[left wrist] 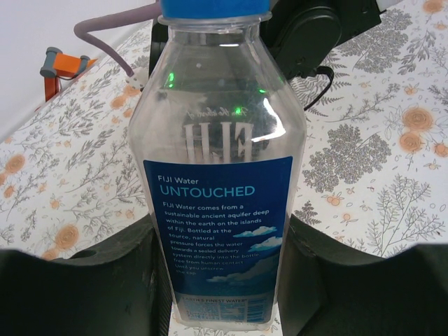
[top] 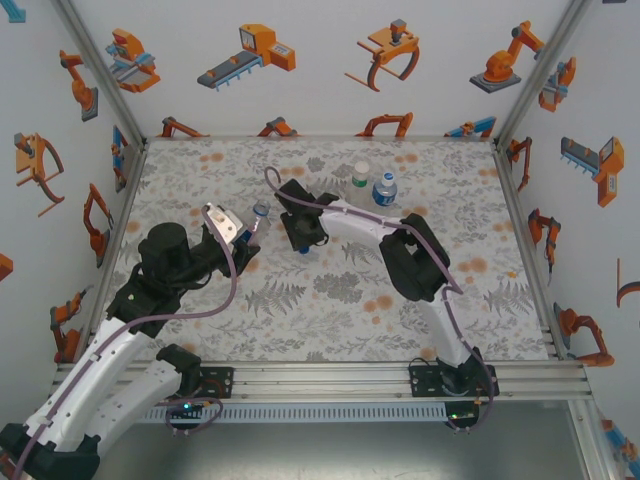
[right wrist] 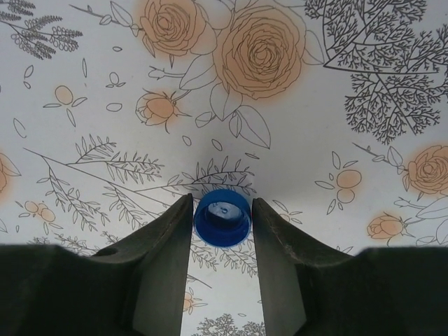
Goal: Screw on the bottle caps
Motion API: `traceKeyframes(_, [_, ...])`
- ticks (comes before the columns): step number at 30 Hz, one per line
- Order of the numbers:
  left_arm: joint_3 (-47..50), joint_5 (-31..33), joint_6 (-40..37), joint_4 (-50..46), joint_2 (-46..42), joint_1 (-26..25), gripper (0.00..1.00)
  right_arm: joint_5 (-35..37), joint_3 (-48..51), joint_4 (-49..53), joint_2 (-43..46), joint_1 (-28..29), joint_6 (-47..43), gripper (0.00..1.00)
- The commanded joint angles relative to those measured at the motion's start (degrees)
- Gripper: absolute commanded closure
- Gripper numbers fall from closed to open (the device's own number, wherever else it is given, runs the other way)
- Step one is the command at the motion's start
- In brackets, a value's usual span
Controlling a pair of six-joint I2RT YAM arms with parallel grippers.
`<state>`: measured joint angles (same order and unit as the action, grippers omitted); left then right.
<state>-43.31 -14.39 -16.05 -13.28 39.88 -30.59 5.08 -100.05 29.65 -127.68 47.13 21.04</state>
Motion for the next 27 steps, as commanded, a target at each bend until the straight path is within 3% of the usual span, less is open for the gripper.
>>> traceKeyframes(1, [0.1,-1.2,0.6,1.1,-0.1,0.4,0.98,1.8,-1.8,1.8,-0.7,1.0,-0.9,0.62])
traceKeyframes(16, [-0.1,-1.7,0.5,0.8,0.5,0.4,0.99,1.4,-2.0,3.0,-0.7,1.7,-0.5,0.58])
traceKeyframes(27, [-0.1,-1.9,-0.1,0.7,0.8,0.4,1.0,1.4,0.6,1.7,2.8,1.8,1.0,0.66])
